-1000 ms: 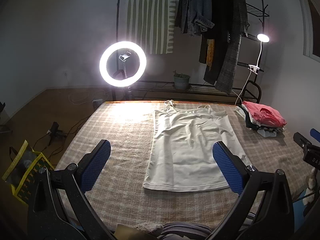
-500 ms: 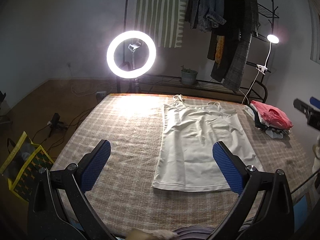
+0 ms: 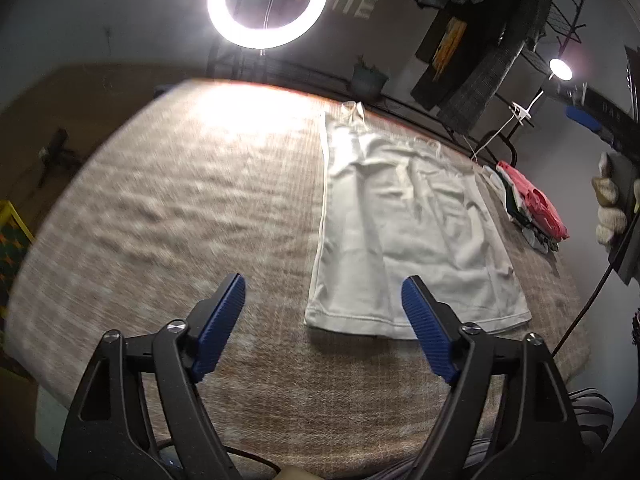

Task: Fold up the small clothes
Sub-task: 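Grasp the camisole's side edge with the left tool while the right tool grasps the strap edge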

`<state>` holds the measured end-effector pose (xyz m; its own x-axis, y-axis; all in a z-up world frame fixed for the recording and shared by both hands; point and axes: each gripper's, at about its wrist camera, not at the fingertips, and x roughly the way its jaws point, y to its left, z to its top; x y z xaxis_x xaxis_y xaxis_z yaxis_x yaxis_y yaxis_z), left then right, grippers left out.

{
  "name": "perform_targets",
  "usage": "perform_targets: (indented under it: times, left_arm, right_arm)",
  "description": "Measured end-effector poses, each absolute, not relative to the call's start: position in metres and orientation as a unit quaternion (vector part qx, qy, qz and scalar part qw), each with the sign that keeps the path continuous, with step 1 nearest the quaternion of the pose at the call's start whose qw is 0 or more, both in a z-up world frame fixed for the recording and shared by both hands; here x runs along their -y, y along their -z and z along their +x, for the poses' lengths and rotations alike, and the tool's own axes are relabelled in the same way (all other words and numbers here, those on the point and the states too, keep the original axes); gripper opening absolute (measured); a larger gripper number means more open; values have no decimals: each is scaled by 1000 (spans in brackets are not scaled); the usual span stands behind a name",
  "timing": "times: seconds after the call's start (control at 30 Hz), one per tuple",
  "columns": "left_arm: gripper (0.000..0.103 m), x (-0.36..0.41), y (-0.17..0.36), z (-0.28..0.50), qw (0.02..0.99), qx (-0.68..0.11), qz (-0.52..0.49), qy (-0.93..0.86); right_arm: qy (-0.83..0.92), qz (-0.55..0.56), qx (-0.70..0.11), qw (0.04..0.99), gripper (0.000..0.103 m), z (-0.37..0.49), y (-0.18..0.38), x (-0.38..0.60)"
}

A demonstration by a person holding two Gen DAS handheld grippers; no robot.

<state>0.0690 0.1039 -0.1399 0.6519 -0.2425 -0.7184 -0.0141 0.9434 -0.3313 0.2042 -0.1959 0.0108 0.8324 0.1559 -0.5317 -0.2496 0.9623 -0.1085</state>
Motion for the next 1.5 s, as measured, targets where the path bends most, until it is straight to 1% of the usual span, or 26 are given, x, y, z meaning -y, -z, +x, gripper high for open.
perform_targets:
  times: [0.03,0.1,0.17,0.23,0.4,0.57,0.67,0.7,0.77,0.8,0.83,0.87,0.9,0.93,0.97,1.0,1.07,1.23,1.3,1.43,1.5]
  left_arm:
    - [74,-103,148,74,889,-424,-162,70]
    - [69,-101,161,84,874,-445,-178,84]
    - [66,-100,173,92,859,-463,-195,99]
    - [66,-103,178,98,854,-470,-198,103]
    - [66,-104,190,114,851,-483,-183,95]
    - [66,-99,202,123,846,-493,-177,100]
    - [66,-97,206,126,845,-495,-175,103]
    - [64,-96,208,128,844,-498,-169,102]
    - [56,-95,212,130,843,-501,-165,103]
    - [55,-94,212,131,846,-497,-163,102]
    - [54,-95,213,132,847,-495,-162,104]
    - [49,-96,213,133,848,-493,-162,105]
    - [40,-97,213,133,849,-492,-163,106]
    - [33,-98,214,134,848,-492,-164,107]
    - [16,-99,215,136,846,-494,-170,111]
    - [7,-101,217,138,842,-496,-180,117]
    - [6,-104,220,139,837,-495,-195,127]
    - [2,-105,216,136,842,-485,-191,142]
    - [1,-105,213,136,843,-482,-188,147]
    - [1,-103,208,135,846,-475,-186,157]
    - [1,-97,203,135,848,-472,-179,160]
  right_arm:
    - [-116,-80,-277,950,93,210,-8,193]
    - [-142,-65,-301,941,87,228,2,182]
    - [-161,-60,-323,931,84,244,14,171]
    - [-180,-60,-342,920,81,260,27,159]
    - [-215,-43,-391,894,70,300,61,135]
    - [-232,-25,-436,869,67,339,89,115]
    - [-244,-24,-460,853,64,361,108,96]
    - [-247,-23,-470,847,62,369,116,89]
    - [-249,-18,-493,833,59,387,133,73]
    - [-249,-14,-504,827,56,394,141,66]
    - [-248,-11,-512,822,55,400,146,63]
    - [-246,-10,-521,817,53,408,155,56]
    - [-243,-10,-525,815,53,413,161,52]
    - [-240,-11,-530,813,52,419,167,47]
    - [-238,-10,-534,811,51,423,172,43]
    - [-236,-9,-538,809,50,428,177,39]
    - [-232,-7,-544,806,48,436,185,33]
    - [-219,-24,-553,804,44,456,201,15]
    - [-210,-40,-557,802,40,460,206,9]
    - [-202,-60,-558,803,36,467,211,2]
    - [-193,-68,-562,801,30,470,216,1]
